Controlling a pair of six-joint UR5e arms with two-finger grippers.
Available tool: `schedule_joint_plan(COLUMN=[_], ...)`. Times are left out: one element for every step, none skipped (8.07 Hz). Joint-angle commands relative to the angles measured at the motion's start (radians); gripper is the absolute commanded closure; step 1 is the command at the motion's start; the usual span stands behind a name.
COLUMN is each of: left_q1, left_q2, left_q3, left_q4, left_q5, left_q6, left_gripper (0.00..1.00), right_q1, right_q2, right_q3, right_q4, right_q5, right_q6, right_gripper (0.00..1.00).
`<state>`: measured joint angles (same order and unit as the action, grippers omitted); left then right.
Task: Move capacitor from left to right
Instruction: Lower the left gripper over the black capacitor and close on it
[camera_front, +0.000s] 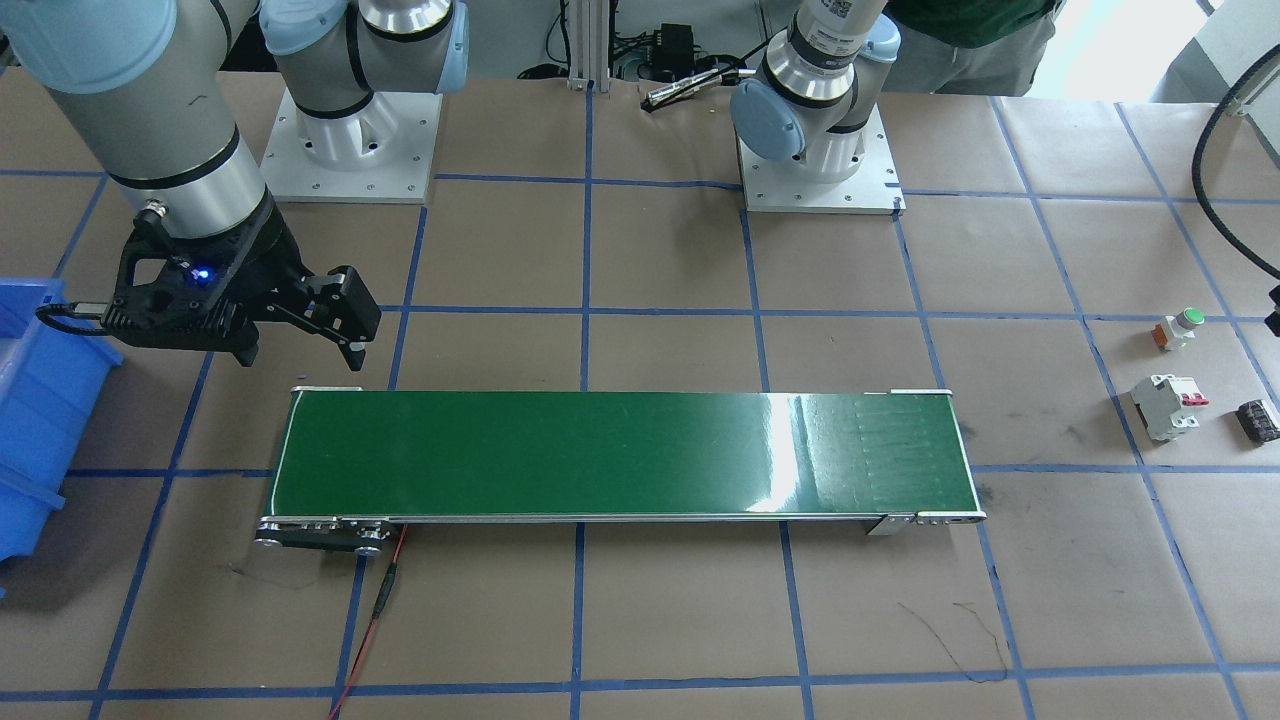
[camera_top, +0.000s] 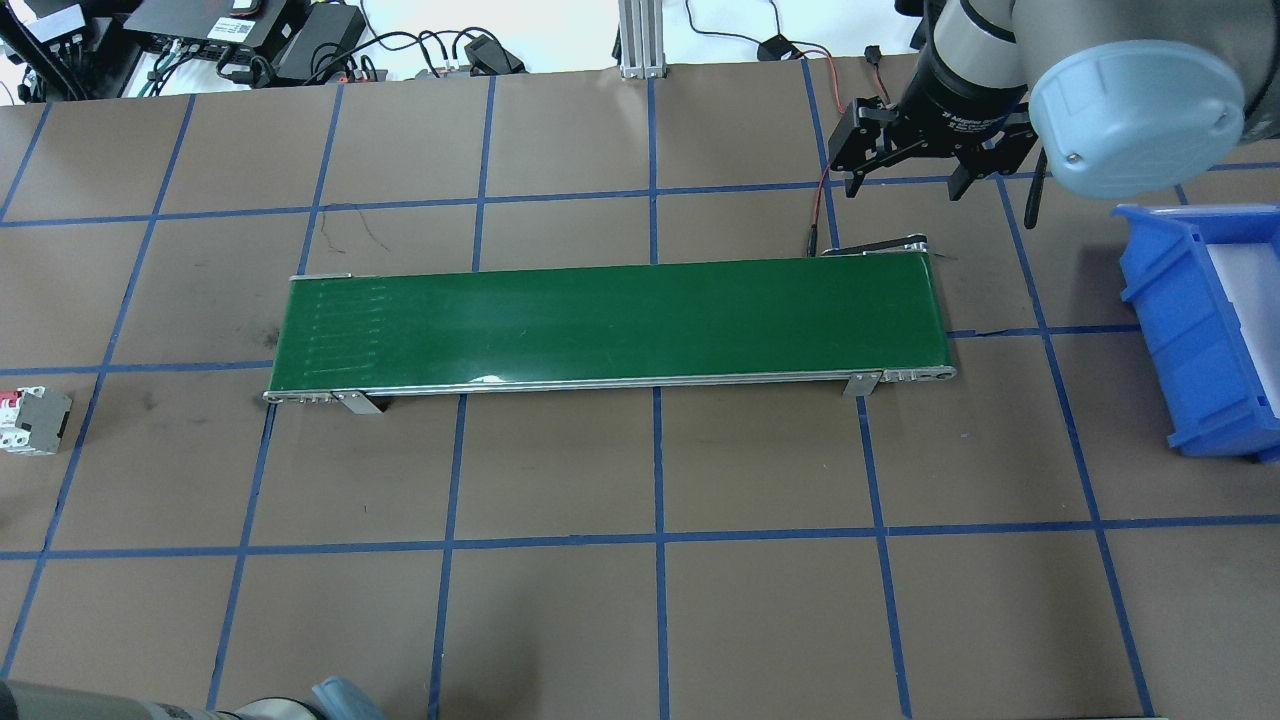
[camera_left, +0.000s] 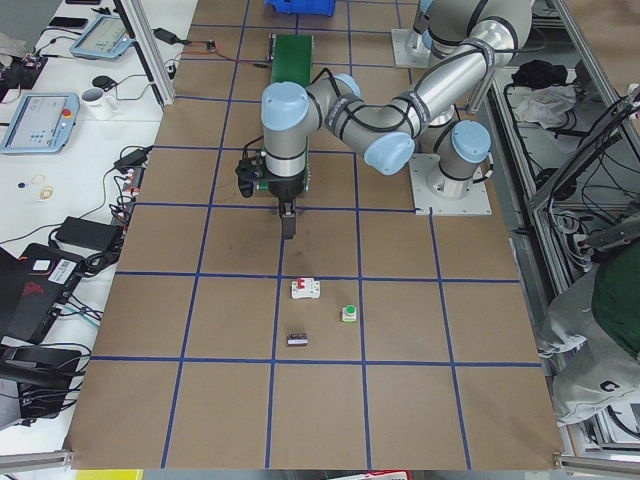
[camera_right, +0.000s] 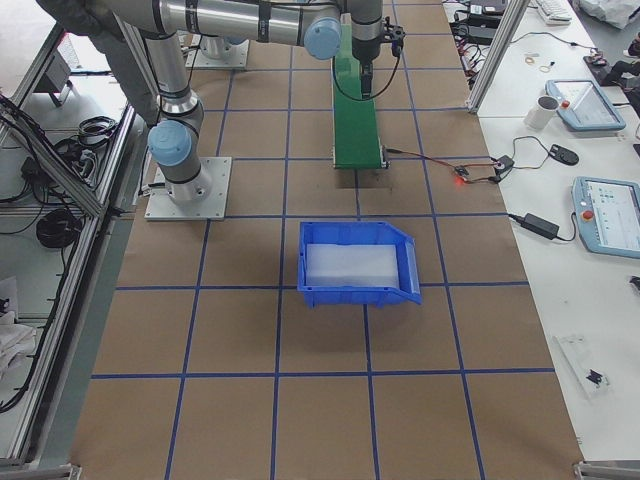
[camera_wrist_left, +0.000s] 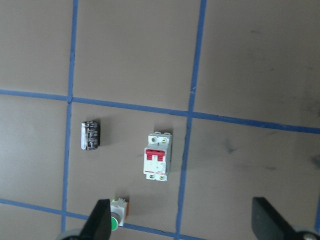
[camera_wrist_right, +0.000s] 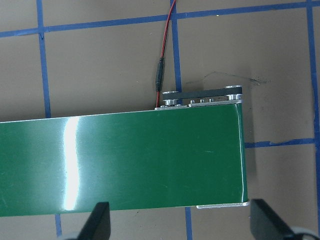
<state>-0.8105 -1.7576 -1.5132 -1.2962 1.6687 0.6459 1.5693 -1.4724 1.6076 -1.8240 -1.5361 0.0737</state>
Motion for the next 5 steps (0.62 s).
schedule_joint_plan(left_q1=[0.152, 0.18, 0.2, 0.217, 0.231], left_q2=[-0.08, -0.118, -0.166, -0.21, -0.258], left_q3=[-0.01, -0.01, -0.01, -0.01, -0.01], left_q4=[0.096, 0.17, 0.229, 0.297, 0.354], left_q5=[0.0, 0.008, 0.008, 0.006, 0.005], left_q6=[0.263, 0.335, 0.387, 0.424, 0.448], left_gripper=[0.0, 0.0, 0.0, 0.0, 0.0], right_q1=[0.0, 0.0, 0.0, 0.0, 0.0], right_q2=[-0.002, -0.008, -0.009, -0.011, -0.012], right_q3=[0.0, -0.002, -0.006, -0.009, -0.017], right_q4=[0.003, 0.005, 0.005, 0.008, 0.009], right_q5=[-0.001, -0.002, -0.002, -0.002, -0.016], right_q6=[0.0, 0.0, 0.0, -0.002, -0.003], right_gripper=[0.0, 0.0, 0.0, 0.0, 0.0])
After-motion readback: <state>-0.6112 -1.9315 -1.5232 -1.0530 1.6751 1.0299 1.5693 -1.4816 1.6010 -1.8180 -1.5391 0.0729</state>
